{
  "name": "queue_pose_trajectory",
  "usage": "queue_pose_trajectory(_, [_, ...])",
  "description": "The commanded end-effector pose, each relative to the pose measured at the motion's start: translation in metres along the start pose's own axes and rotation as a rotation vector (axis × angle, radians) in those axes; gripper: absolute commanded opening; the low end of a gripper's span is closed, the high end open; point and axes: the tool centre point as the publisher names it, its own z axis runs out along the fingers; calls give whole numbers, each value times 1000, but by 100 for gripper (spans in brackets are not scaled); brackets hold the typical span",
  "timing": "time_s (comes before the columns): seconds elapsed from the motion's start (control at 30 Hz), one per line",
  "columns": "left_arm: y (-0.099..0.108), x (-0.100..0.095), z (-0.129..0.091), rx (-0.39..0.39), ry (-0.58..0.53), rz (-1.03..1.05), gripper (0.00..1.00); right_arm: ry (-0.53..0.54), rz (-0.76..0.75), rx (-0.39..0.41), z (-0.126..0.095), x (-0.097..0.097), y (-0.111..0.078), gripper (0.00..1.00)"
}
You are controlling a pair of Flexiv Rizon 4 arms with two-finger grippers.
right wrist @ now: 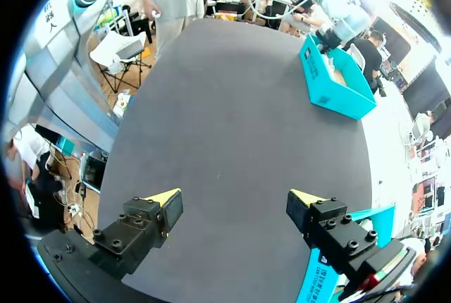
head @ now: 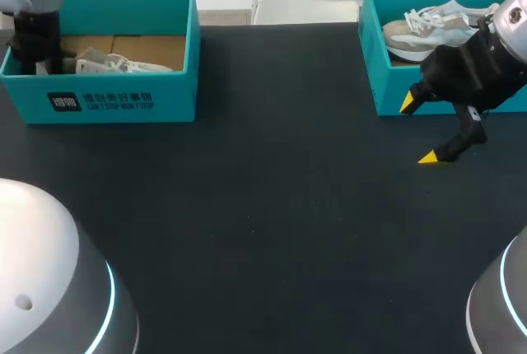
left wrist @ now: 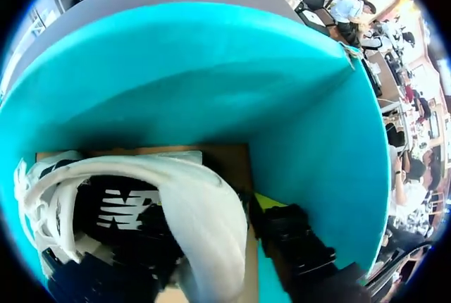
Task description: Take the shoe out of the shoebox, open the shoe tongue, remove and reinsert the insole, then place the shoe into the shoebox
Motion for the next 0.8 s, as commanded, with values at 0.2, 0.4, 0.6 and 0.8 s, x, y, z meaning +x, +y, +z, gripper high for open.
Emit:
queue_pose_trajectory(0.2, [-8,1,-22,-34,-37,32,100,2,1,2,2,-1,1,100])
queue_pose_trajectory(0.4, [-13,4,-29,-39,-40,40,81,2,1,2,2,-1,1,100])
queue_pose_trajectory(0.6, [-16,11,-32,-33,-35,31,100,2,1,2,2,-1,1,100])
queue_pose_trajectory(0.8, [-25,14,-45,-32,-33,43,100,2,1,2,2,-1,1,100])
